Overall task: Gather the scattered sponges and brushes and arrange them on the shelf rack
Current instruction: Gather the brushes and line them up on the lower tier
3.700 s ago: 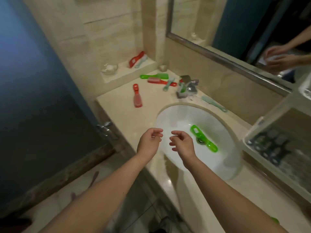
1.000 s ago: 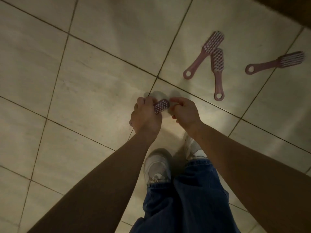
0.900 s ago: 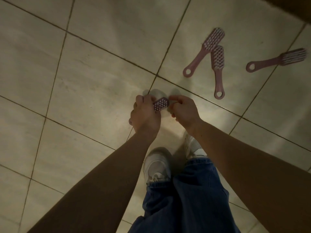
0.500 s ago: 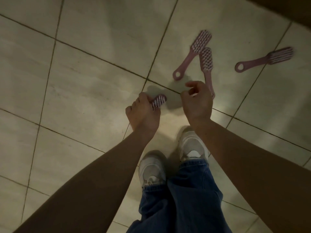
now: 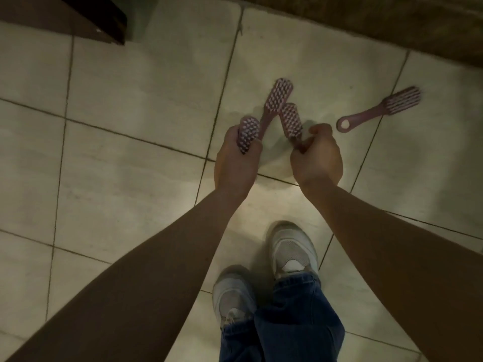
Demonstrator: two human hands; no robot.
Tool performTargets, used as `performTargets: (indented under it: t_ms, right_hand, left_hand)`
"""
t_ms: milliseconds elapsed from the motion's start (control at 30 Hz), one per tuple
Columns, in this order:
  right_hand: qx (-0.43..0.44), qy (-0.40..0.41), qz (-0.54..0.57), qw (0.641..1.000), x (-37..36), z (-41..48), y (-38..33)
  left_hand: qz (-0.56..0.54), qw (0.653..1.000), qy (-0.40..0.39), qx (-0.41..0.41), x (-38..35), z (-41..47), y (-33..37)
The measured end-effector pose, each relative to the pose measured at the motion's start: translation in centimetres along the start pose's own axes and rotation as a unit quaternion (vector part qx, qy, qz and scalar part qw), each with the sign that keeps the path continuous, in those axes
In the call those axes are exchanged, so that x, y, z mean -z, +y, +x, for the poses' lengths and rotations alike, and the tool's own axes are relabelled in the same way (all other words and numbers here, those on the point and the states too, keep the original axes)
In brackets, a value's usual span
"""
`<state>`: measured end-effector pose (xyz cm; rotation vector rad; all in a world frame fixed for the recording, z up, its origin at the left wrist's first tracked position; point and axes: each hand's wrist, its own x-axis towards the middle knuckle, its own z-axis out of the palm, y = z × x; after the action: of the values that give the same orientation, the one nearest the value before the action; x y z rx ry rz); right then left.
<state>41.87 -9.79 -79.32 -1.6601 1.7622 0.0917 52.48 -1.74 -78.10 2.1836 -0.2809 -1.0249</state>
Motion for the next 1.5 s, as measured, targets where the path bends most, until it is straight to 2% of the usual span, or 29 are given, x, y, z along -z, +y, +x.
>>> performTargets:
  t_ms: [167, 233, 333, 467, 667, 733, 833, 900, 1033, 1233, 1300, 1500]
  right_hand:
    - [-0.016, -0.042, -0.043, 0.998, 0.4, 0.1, -0.1]
    - [-0.031, -0.095, -0.030, 0.995, 0.8, -0.2, -0.1]
    - [-0.029, -0.172, 0.041, 0.984, 1.8, -1.5, -0.3]
    - [-0.085, -0.198, 0.173, 0.961, 4.9, -4.1, -1.4]
    - [-0.136, -0.246, 0.243, 0.928, 13.1, -8.4, -3.8]
    - [-0.143, -0.240, 0.266, 0.923, 16.2, -9.8, -4.9]
    - [-0.118, -0.198, 0.260, 0.938, 21.0, -12.4, -6.4]
    - [-0.115, -0.182, 0.280, 0.935, 24.5, -14.3, -7.5]
    - [-0.166, -0.220, 0.380, 0.883, 31.2, -19.1, -9.8]
    - [-0.208, -0.155, 0.471, 0.843, 40.8, -26.6, -12.5]
    - [-0.206, -0.143, 0.495, 0.832, 43.8, -29.2, -13.1]
    - [-0.191, -0.077, 0.517, 0.831, 51.7, -36.5, -14.7]
  left_hand:
    - [0.011, 1.000, -0.005, 0.027, 0.1, -0.1, 0.5]
    - [0.003, 0.999, -0.022, 0.047, 0.3, -0.4, 1.0]
    - [-0.010, 0.997, -0.039, 0.073, 0.5, -1.5, 2.4]
    - [-0.016, 0.994, -0.047, 0.102, 1.2, -4.2, 5.2]
    - [-0.032, 0.992, -0.052, 0.111, 3.0, -9.3, 12.0]
    - [-0.038, 0.992, -0.056, 0.108, 4.0, -11.4, 14.8]
    - [-0.048, 0.992, -0.070, 0.097, 5.6, -14.7, 19.0]
    - [-0.022, 0.995, -0.078, 0.061, 6.8, -17.0, 21.7]
    - [0.064, 0.994, -0.086, -0.037, 9.3, -21.7, 26.8]
    - [0.118, 0.990, -0.078, -0.024, 13.0, -29.8, 34.0]
    - [0.108, 0.989, -0.099, -0.028, 14.5, -33.0, 36.0]
    - [-0.015, 0.975, -0.222, -0.022, 18.4, -40.7, 40.5]
